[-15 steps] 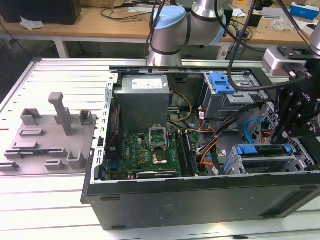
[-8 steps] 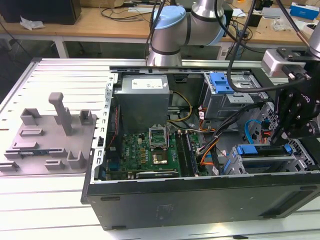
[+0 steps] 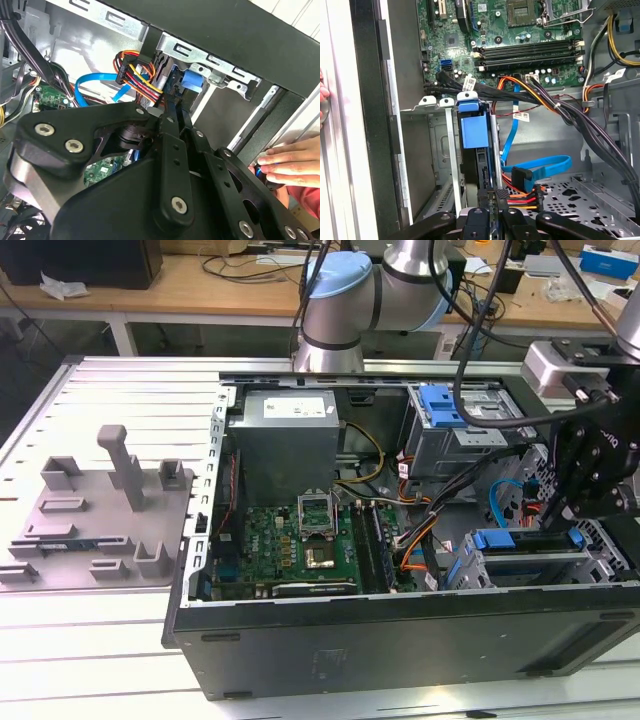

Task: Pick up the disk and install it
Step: 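Insert the first disk wire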

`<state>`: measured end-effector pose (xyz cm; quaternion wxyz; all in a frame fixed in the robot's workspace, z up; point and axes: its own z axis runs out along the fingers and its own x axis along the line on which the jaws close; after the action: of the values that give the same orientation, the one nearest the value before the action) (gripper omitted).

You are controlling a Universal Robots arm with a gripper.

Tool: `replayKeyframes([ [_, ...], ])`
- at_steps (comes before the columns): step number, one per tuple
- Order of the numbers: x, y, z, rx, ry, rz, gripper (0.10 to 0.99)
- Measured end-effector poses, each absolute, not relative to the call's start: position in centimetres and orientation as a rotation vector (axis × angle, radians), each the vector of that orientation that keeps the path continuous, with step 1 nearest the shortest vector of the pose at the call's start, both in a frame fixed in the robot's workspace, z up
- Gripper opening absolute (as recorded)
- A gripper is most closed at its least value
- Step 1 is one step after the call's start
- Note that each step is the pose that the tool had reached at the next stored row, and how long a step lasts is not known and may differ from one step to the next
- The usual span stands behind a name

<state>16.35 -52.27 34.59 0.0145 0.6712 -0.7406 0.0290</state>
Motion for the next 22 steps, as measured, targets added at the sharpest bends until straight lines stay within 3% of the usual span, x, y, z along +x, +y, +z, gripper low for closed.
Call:
replayKeyframes([
  [20, 16.4, -52.3, 33.4, 2.096, -2.300, 0.090, 0.165],
  [22, 16.4, -52.2, 33.9, 2.095, -2.300, 0.091, 0.239],
])
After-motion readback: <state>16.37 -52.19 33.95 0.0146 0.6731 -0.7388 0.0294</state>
